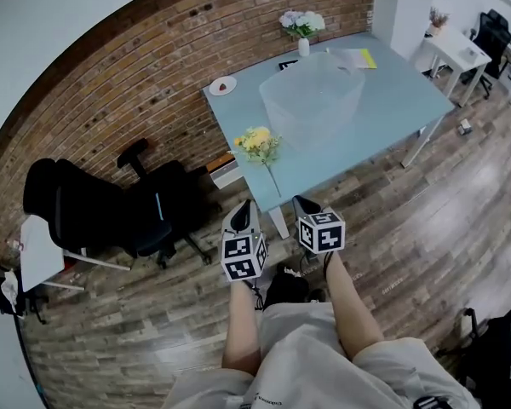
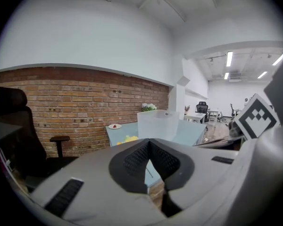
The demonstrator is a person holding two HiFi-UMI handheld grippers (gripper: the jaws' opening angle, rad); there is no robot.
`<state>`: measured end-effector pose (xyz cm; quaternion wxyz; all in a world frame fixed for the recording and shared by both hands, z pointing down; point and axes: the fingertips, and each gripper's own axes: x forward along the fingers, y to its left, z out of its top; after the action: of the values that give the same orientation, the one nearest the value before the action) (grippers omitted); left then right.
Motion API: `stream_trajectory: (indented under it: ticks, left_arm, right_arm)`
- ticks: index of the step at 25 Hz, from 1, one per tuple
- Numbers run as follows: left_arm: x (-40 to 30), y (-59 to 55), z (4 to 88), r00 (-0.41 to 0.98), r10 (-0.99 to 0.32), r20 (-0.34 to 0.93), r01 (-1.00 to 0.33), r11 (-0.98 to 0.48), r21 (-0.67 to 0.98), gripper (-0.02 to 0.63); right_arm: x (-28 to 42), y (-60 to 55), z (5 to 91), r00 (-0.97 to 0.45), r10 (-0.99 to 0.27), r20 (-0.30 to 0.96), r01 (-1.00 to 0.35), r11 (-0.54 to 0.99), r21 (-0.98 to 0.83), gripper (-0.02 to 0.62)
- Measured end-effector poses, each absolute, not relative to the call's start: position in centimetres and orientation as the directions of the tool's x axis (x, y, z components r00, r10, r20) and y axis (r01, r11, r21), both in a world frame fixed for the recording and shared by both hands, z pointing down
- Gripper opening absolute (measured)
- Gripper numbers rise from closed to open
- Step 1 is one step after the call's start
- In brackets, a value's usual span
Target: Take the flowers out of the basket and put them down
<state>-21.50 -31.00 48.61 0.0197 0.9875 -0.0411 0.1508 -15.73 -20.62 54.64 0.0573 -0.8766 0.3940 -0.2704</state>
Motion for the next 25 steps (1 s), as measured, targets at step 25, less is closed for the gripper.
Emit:
stream_trajectory:
  ticks: [25]
  left_arm:
    - [-16.5,-35.3,47.4,0.928,0.159,0.337,0.19,-0.98,-0.063,0.017]
  right_arm:
    - [-14.0,-24.6,50.6,0.642,-0.658,0.393,-0.542,-0.752,-0.375,0.008]
